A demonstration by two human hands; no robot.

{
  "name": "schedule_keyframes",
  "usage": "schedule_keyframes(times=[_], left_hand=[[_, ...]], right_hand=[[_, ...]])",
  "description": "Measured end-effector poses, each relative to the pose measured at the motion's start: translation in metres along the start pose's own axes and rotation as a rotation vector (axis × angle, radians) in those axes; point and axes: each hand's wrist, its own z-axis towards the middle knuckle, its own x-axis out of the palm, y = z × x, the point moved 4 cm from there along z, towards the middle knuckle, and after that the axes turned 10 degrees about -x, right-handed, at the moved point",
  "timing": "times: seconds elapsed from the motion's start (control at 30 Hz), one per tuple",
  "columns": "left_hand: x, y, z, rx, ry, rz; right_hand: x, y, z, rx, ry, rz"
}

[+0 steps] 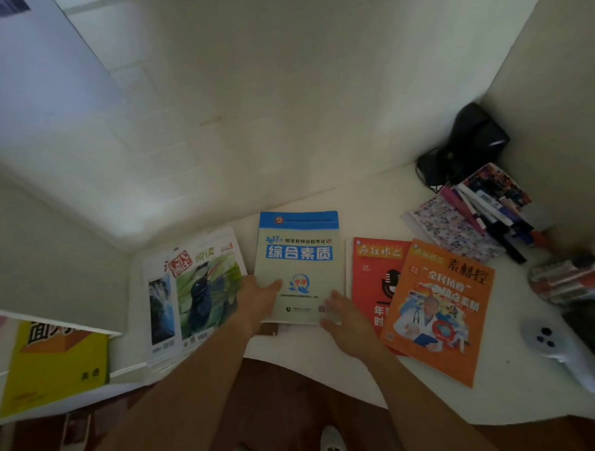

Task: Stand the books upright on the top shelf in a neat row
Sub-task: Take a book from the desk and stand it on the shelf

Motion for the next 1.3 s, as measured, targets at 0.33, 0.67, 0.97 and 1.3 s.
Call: schedule_keyframes(times=[0.33,0.67,0.97,1.3], left_hand=[[0.003,-0.011,0.029,0.057,-0.196,0.194],[-0.029,-0.016,-0.051,0.454,0.286,-0.433],[-0.004,-0.003,-0.039,0.467,0.361,-0.427],[-0.034,0.026,-0.081,0.588,0.332,-0.276]], right_hand=[[0.004,0.002,0.001,0.086,-0.054,0.198],[-0.045,0.03,0.015,0.11,-0.324,0.868],[-0.101,0.047,-0.031,-0.06,-0.429,0.743],[-0.096,0.081,-0.073,-0.135,-0.292,0.577]])
